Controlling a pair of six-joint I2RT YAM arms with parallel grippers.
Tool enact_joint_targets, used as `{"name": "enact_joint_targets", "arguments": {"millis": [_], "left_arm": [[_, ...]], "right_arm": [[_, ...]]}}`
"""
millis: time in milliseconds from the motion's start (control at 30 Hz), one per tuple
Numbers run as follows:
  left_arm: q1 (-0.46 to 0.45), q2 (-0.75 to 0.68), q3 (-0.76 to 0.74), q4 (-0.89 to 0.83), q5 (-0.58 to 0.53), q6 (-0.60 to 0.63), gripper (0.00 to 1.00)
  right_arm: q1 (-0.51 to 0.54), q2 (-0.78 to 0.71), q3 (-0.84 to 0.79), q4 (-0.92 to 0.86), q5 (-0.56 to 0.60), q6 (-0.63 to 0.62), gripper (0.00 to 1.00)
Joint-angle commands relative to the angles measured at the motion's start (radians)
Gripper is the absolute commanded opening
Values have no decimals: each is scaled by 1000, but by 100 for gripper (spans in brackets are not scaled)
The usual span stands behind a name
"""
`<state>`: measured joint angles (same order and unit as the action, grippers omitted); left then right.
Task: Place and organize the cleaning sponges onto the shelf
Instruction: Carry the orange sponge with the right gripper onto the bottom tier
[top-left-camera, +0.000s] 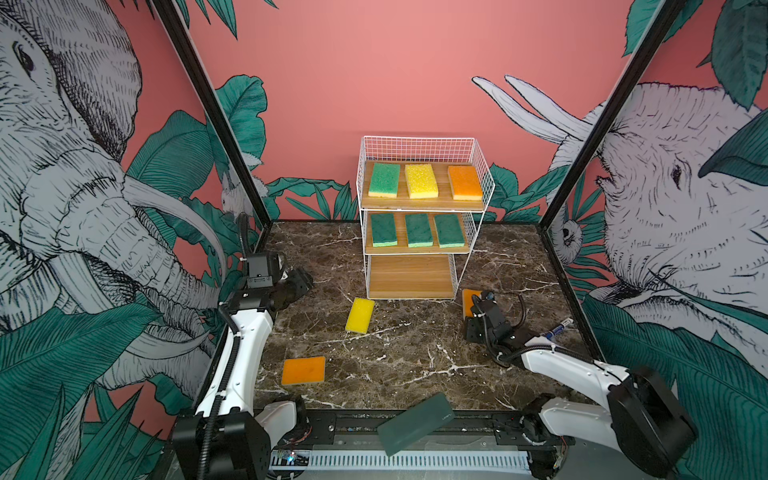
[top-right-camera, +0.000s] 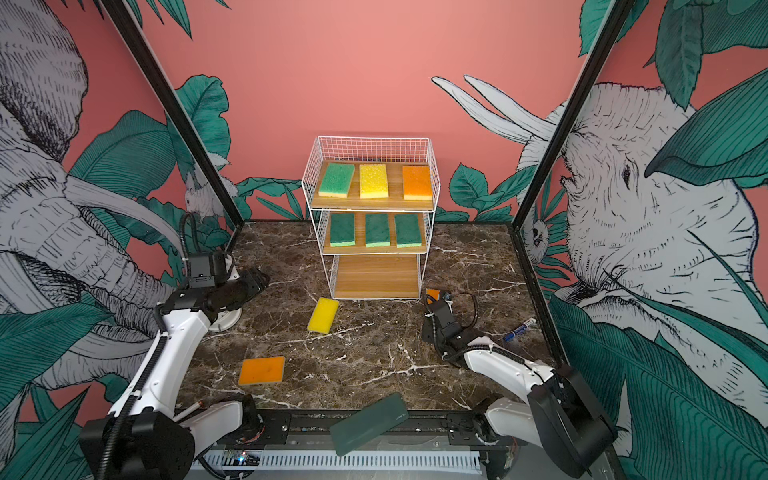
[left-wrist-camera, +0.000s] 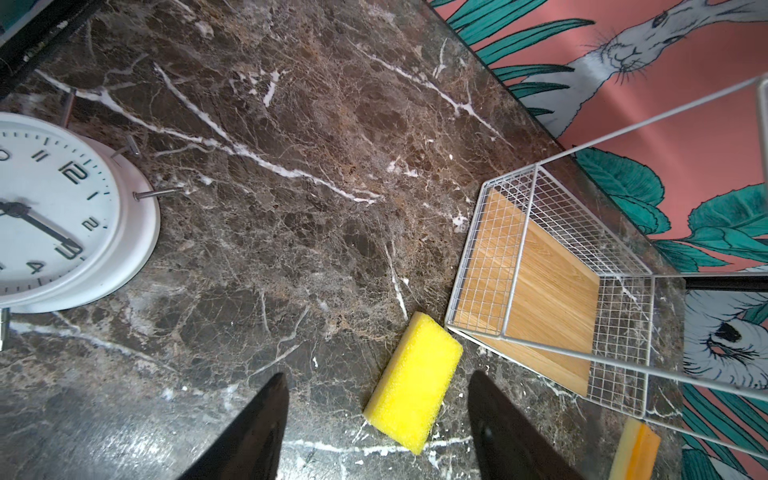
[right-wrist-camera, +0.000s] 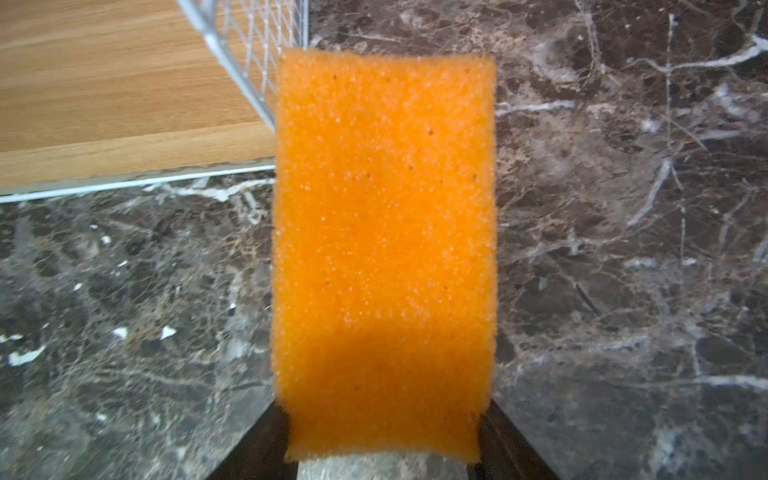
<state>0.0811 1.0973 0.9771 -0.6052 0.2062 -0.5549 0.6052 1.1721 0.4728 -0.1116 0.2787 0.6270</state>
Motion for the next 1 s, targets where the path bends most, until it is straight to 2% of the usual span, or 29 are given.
{"name": "enact_joint_targets", "arguments": {"millis": [0, 133, 300, 533, 800, 967], "left_arm": [[3, -38, -12, -25, 15, 9, 70], [3, -47, -29, -6, 31, 5, 70], [3, -57, -39, 14, 46, 0, 70], [3, -87, -72, 19, 52, 7, 70], [2, -87, -92, 16, 47, 21, 70], [3, -89, -90, 16, 34, 26, 70]], "right_arm": [[51, -34, -17, 9, 47, 38, 61], [126, -11, -6, 43, 63, 14, 60], [207, 99, 76, 65, 86, -23, 60], [212, 246, 235, 103, 134, 16, 59], [209, 510, 473, 155, 145, -46, 61], [158, 584, 513, 179, 134, 5, 60]]}}
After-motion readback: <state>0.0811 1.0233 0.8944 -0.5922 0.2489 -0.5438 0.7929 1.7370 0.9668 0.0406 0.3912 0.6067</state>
